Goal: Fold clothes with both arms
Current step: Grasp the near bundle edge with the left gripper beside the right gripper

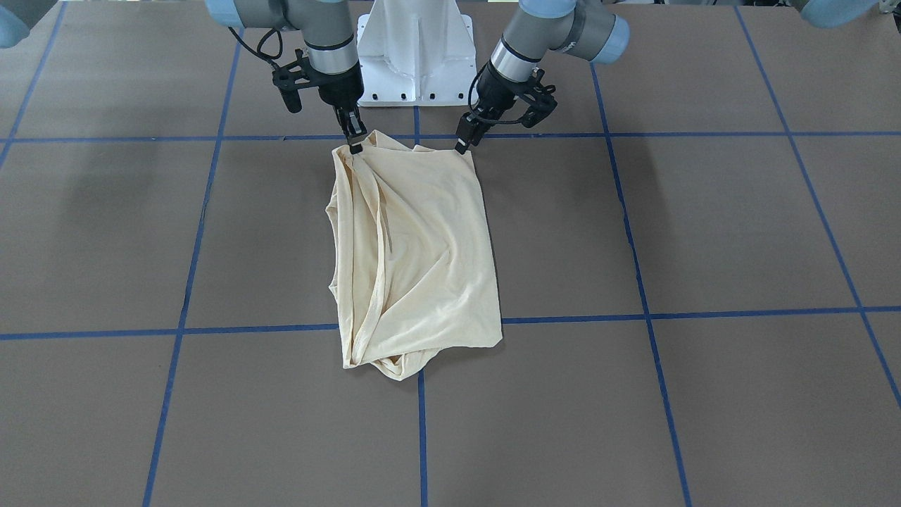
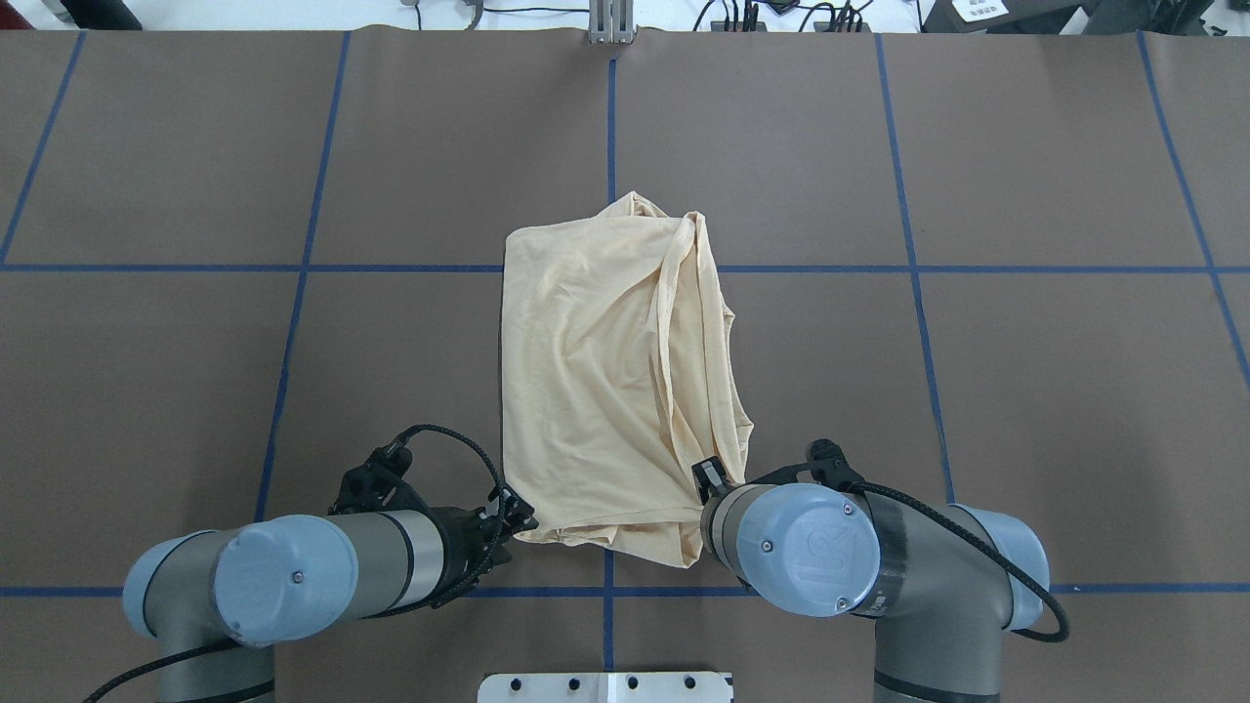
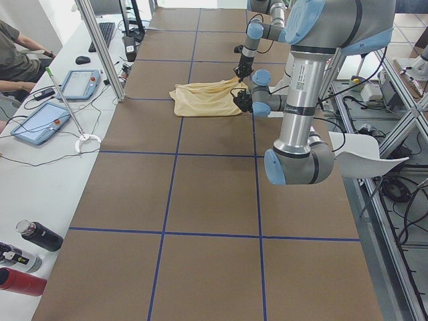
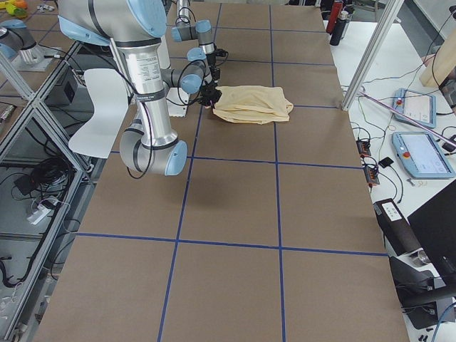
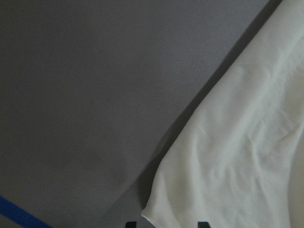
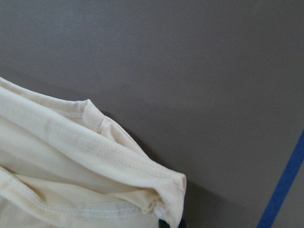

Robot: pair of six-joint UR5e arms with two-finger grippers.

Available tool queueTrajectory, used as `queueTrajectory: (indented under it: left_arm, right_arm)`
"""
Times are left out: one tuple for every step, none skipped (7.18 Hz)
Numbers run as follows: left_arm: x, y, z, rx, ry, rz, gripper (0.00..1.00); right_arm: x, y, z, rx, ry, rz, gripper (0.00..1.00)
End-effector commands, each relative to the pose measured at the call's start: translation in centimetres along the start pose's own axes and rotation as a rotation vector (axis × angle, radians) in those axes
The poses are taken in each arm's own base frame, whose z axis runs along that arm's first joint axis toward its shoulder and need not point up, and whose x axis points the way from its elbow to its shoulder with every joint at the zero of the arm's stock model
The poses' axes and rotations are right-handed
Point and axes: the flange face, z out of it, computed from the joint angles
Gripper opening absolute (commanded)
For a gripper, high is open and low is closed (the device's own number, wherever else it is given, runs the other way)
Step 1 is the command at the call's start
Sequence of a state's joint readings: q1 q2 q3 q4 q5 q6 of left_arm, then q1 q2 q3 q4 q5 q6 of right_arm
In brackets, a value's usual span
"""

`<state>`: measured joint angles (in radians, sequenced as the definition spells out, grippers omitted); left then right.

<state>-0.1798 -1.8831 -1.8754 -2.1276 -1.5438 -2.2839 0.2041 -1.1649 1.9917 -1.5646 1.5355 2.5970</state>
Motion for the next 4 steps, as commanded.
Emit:
queueTrajectory:
  left_arm:
    - [-0.14, 0.01, 0.43, 0.005, -0.006, -0.001, 0.43]
    - [-0.29, -0.15, 0.63, 0.011, -0.007, -0.001, 0.29]
    - [-0.07, -0.25, 0.6, 0.025, 0.009, -0.004, 0.02]
    - [-0.11, -0.42, 0.66, 0.029, 0.009, -0.009, 0.0]
  right_arm:
    - [0.04, 0.1, -0.13, -0.003, -0.001, -0.001, 0.0]
    - [-0.04, 0.06, -0.21, -0.004, -0.002, 0.0, 0.0]
    - [-0.04, 0.06, -0.21, -0.004, -0.002, 0.0, 0.0]
    - [-0.04, 0.06, -0.21, -0.004, -0.002, 0.0, 0.0]
